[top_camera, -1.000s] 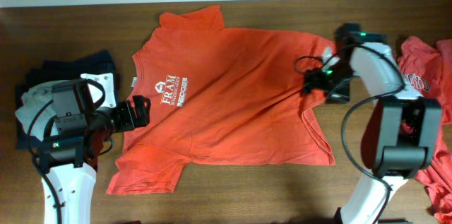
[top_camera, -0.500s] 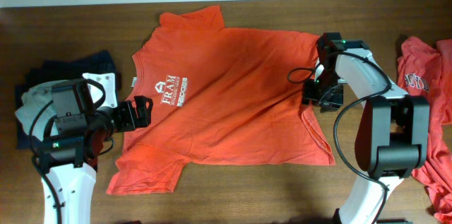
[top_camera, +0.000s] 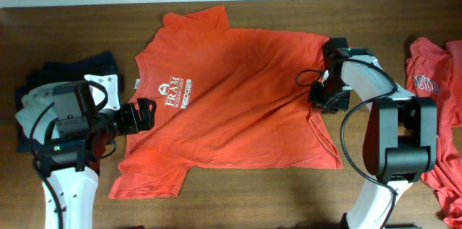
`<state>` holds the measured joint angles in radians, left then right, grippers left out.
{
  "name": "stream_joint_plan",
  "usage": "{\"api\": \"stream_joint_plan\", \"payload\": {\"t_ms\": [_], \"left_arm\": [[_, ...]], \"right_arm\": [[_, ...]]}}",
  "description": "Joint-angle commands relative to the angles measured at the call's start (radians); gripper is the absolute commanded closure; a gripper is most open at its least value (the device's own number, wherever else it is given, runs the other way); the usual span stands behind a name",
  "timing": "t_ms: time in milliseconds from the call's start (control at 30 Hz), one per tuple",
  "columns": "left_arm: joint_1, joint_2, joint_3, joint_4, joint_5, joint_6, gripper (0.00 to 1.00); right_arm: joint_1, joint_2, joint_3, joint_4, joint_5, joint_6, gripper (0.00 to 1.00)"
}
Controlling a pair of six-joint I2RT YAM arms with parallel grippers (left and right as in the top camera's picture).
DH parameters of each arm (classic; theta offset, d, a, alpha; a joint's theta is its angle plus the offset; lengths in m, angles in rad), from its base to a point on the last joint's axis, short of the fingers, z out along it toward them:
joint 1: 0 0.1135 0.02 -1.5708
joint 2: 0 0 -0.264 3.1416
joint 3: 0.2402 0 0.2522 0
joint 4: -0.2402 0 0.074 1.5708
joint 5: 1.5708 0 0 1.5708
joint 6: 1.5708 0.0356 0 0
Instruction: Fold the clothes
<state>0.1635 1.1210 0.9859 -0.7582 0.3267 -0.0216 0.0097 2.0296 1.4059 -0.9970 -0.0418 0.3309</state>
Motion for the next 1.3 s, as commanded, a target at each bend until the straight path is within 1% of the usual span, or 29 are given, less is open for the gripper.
{"api": "stream_joint_plan", "payload": {"t_ms": [0,67,167,300,367,500,600,767,800,833,867,900,967,1033,1067,1100,1267], "left_arm": [[-0.005,-0.003,0.013,0.003,0.019,0.019,0.01],[-0.005,-0.003,0.013,0.004,0.018,0.019,0.01],[-0.005,-0.001,0.013,0.014,0.018,0.021,0.01],[-0.022,0.037,0.013,0.020,0.019,0.056,0.01],[-0.044,0.079,0.013,0.029,0.018,0.076,0.01],[-0.081,0.178,0.013,0.091,0.012,0.079,0.01],[-0.100,0.259,0.013,0.131,0.009,0.080,0.01],[-0.116,0.410,0.013,0.217,-0.070,0.080,0.02],[-0.116,0.470,0.013,0.256,-0.072,0.080,0.10],[-0.116,0.500,0.013,0.276,-0.073,0.080,0.25],[-0.116,0.515,0.013,0.287,-0.073,0.080,0.34],[-0.116,0.537,0.013,0.302,-0.072,0.080,0.47],[-0.116,0.570,0.013,0.324,-0.073,0.080,0.65],[-0.116,0.600,0.013,0.348,-0.073,0.080,0.91],[-0.117,0.612,0.013,0.357,-0.073,0.080,0.98],[-0.118,0.621,0.013,0.367,-0.074,0.080,1.00],[-0.129,0.665,0.013,0.400,-0.134,0.080,1.00]], "right_arm": [[-0.028,-0.031,0.003,0.003,0.107,0.019,0.91],[-0.067,-0.031,0.013,-0.005,0.153,0.019,0.96],[-0.120,-0.031,0.032,-0.005,0.155,-0.012,0.96],[-0.181,-0.032,0.055,-0.002,0.155,-0.039,0.96],[-0.199,-0.032,0.056,0.011,0.150,-0.039,0.95],[-0.202,-0.031,0.056,0.027,0.146,-0.064,0.92],[-0.203,-0.031,0.056,0.003,0.164,-0.064,0.92],[-0.204,-0.031,0.056,-0.040,0.235,-0.055,0.92],[-0.208,-0.031,0.056,-0.047,0.234,-0.033,0.92],[-0.208,-0.031,0.056,-0.050,0.234,-0.034,0.92],[-0.208,-0.031,0.056,-0.051,0.234,-0.034,0.92],[-0.208,-0.031,0.056,-0.051,0.234,-0.034,0.92],[-0.208,-0.031,0.056,-0.051,0.233,-0.034,0.92],[-0.208,-0.031,0.056,-0.054,0.233,-0.034,0.92],[-0.208,-0.031,0.056,-0.055,0.232,-0.034,0.92],[-0.208,-0.031,0.056,-0.057,0.227,-0.034,0.92],[-0.207,-0.031,0.056,-0.058,0.181,-0.034,0.92]]}}
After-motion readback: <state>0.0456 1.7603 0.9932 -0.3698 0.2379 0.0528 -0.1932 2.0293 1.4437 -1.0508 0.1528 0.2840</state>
